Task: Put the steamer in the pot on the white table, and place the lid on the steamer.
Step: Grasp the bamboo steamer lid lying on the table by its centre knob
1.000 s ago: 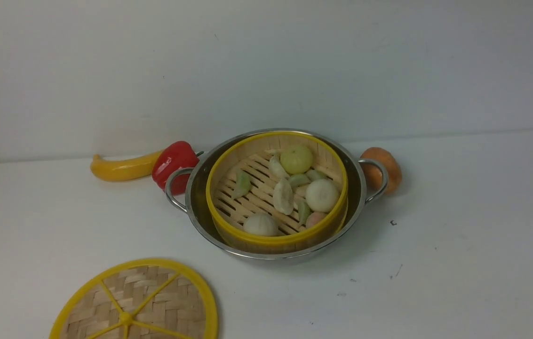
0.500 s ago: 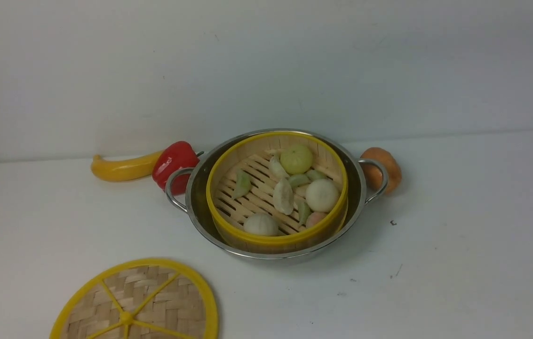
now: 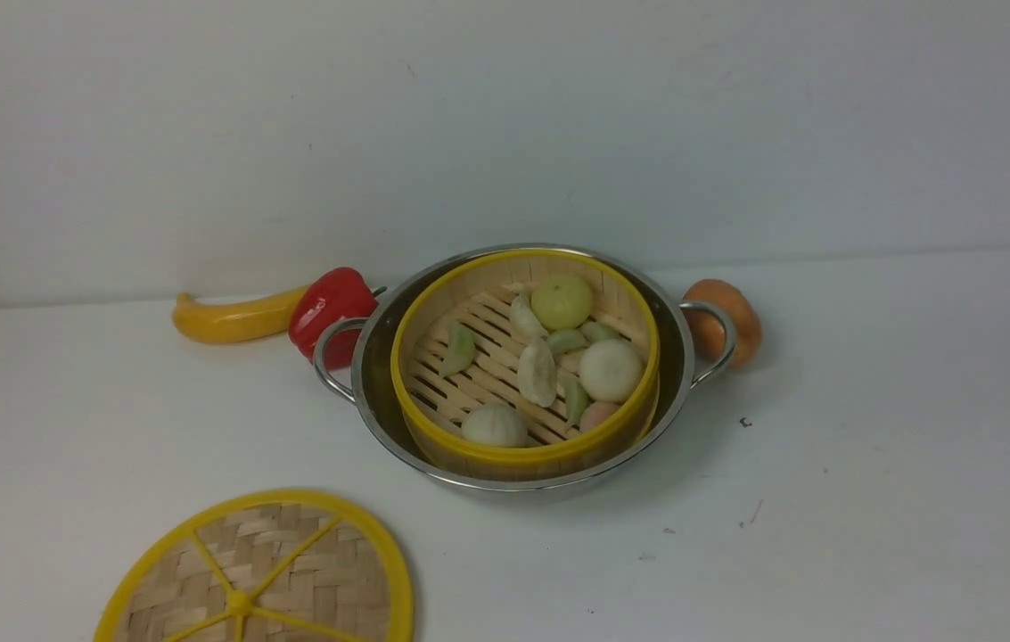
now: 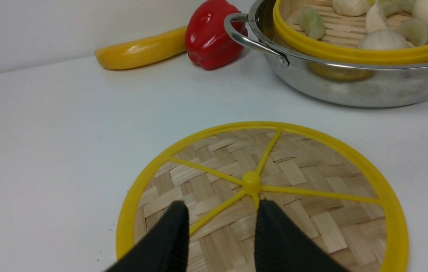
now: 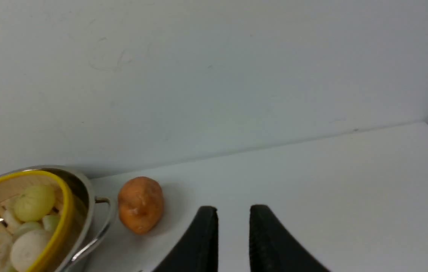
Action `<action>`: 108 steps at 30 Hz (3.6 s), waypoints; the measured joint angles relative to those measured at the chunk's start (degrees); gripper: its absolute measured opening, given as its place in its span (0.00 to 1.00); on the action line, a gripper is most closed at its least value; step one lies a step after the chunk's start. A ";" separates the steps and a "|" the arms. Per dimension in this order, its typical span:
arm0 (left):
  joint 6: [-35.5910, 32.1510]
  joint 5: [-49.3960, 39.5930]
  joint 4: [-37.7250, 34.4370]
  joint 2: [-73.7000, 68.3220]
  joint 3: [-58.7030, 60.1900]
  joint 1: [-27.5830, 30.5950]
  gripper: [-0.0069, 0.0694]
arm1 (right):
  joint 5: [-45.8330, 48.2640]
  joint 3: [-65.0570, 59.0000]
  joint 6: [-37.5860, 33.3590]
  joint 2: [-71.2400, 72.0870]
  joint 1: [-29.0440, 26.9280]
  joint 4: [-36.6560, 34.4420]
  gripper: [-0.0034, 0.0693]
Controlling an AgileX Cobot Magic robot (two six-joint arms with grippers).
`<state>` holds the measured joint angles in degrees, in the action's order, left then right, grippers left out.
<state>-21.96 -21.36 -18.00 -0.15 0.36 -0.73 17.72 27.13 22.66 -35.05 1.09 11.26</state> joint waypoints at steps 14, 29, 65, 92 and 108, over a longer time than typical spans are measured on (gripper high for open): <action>0.00 0.00 0.00 0.00 0.00 0.00 0.41 | -0.28 -18.23 0.00 27.56 -2.28 3.73 0.31; 0.00 0.00 0.00 0.02 0.00 0.00 0.41 | 3.37 -27.66 -0.10 34.81 0.25 3.68 0.36; -0.28 0.00 0.22 0.07 0.00 0.00 0.41 | 2.65 -27.66 -0.94 34.99 0.25 3.79 0.39; -0.29 13.33 -23.03 0.15 0.00 0.00 0.41 | 2.65 -27.66 -0.94 34.99 0.25 3.79 0.39; -2.21 8.21 -38.92 -0.23 -4.47 0.00 0.41 | 2.63 -27.66 -0.89 34.99 0.25 3.79 0.39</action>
<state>-24.16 -13.15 -56.92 -0.38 -4.10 -0.73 20.35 -0.53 21.77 -0.07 1.34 15.05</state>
